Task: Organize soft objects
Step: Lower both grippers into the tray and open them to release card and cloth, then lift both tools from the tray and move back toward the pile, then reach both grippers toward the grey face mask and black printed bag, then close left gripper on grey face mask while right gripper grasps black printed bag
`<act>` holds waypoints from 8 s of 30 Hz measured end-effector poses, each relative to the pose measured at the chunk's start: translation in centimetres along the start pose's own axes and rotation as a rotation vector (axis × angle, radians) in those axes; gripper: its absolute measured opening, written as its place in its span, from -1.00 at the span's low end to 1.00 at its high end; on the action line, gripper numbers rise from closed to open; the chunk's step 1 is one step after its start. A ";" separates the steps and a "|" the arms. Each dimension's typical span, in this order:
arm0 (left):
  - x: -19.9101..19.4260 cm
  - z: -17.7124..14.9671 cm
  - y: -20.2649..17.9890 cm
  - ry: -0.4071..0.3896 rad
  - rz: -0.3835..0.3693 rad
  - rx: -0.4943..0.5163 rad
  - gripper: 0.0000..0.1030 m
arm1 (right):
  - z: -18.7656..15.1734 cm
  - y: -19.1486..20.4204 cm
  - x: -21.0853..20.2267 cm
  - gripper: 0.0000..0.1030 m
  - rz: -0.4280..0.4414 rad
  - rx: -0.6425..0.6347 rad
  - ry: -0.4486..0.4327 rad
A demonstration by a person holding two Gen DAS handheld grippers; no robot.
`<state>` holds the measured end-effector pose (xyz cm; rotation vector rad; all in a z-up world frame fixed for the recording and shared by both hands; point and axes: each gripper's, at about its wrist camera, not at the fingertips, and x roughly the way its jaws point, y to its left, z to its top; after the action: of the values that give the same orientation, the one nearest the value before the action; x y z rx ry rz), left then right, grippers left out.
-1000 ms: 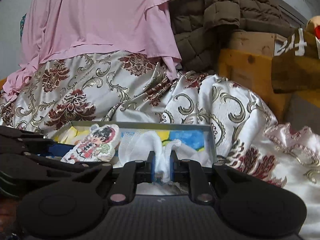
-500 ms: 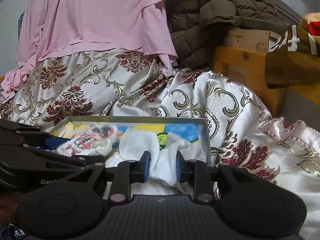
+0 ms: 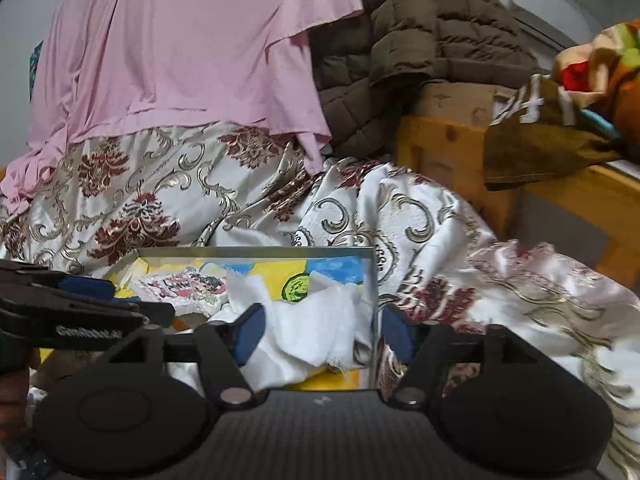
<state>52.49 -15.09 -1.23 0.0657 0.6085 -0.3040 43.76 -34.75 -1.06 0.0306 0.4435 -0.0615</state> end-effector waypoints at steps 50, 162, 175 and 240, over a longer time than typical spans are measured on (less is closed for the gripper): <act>-32.2 -13.3 2.4 -0.232 0.083 -0.054 0.98 | -6.9 8.6 -30.2 1.00 0.023 0.104 -0.126; -10.4 -10.9 6.8 0.044 0.110 -0.224 0.89 | -11.4 14.5 -9.6 0.99 0.208 -0.336 -0.084; -9.7 -11.2 6.9 0.038 0.122 -0.261 0.52 | -11.6 14.6 -9.1 0.99 0.208 -0.338 -0.085; -17.1 -14.1 3.4 0.081 0.109 -0.186 -0.85 | -11.3 13.2 -13.7 -0.85 0.180 -0.282 0.002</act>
<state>32.40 -5.27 -3.07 -0.0678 0.7090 -0.1383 27.43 -20.40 -5.16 -0.2065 0.4466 0.1779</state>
